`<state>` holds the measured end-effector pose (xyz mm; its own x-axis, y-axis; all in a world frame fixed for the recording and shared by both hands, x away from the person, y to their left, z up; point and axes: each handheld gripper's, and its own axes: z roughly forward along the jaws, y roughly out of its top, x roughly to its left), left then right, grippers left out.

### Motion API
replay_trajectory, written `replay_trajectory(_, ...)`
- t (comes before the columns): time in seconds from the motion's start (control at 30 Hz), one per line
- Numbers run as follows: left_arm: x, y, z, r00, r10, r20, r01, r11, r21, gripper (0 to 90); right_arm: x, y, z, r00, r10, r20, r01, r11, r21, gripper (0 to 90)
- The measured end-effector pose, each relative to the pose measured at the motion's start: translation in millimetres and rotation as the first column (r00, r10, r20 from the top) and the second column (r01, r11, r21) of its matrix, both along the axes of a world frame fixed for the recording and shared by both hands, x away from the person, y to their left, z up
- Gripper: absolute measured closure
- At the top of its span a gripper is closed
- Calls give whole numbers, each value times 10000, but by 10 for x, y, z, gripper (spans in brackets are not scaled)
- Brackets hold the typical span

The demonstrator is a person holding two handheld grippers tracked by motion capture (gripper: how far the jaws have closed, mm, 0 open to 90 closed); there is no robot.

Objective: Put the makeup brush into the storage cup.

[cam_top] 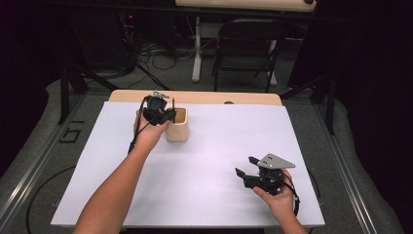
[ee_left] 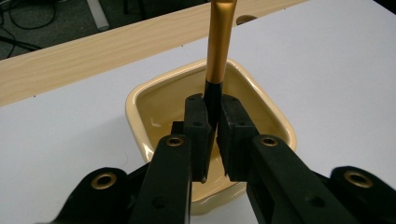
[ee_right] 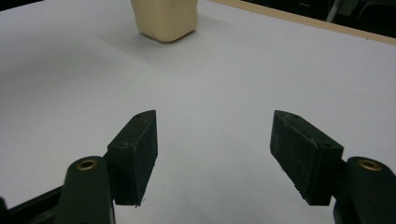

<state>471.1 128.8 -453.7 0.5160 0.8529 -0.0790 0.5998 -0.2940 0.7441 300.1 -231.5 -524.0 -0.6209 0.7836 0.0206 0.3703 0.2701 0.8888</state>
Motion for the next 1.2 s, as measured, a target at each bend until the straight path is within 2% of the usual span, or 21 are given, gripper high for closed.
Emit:
replay_trajectory(0.07, -12, 10, -2, 10000, 9, 72, -8, 10000, -76, 770, 0, -2, 1, 10000, -5, 9, 5, 10000, 5, 320)
replay_trajectory(0.13, -27, 29, -1, 9996, -10, 279, 14, 9999, -148, 671, -1, -3, 2, 10000, 4, 20, -4, 10000, -12, 320)
replay_trajectory(0.23, -58, 66, 11, 9991, -33, 422, 34, 10000, -35, 591, -1, -4, 2, 10000, -17, 5, 17, 10000, -3, 320)
replay_trajectory(0.3, -77, 93, 17, 9976, -5, 691, 7, 10000, -19, 487, -3, -4, 3, 10000, -38, 6, 38, 10000, -22, 320)
replay_trajectory(0.43, -126, 156, 38, 9944, -13, 1058, 53, 9993, -376, 342, 0, 0, 1, 10000, -47, 7, 47, 10000, 4, 320)
replay_trajectory(0.6, -171, 234, 43, 9941, -217, 1058, 261, 9989, -401, 306, -1, 3, 1, 10000, -41, 26, 41, 10000, -14, 320)
replay_trajectory(0.67, -187, 259, 36, 9944, -209, 1032, 268, 9981, -560, 302, -2, 4, 2, 10000, -52, 10, 52, 10000, -46, 320)
replay_trajectory(0.87, -231, 319, 27, 9935, -185, 1122, 251, 9980, -577, 301, -3, 4, 2, 10000, -56, 15, 56, 10000, -60, 319)
replay_trajectory(0.97, -272, 336, 35, 9927, -236, 1185, 322, 9969, -713, 302, -2, 3, 1, 10000, -62, -1, 62, 10000, -73, 319)
replay_trajectory(1.07, -346, 351, 61, 9876, -382, 1520, 477, 9971, -597, 304, -3, 0, 2, 10000, -52, 21, 53, 10000, -75, 319)
replay_trajectory(1.2, -459, 395, 104, 9838, -530, 1713, 617, 9970, -459, 305, -2, -17, 13, 10000, -90, 18, 90, 10000, -43, 319)
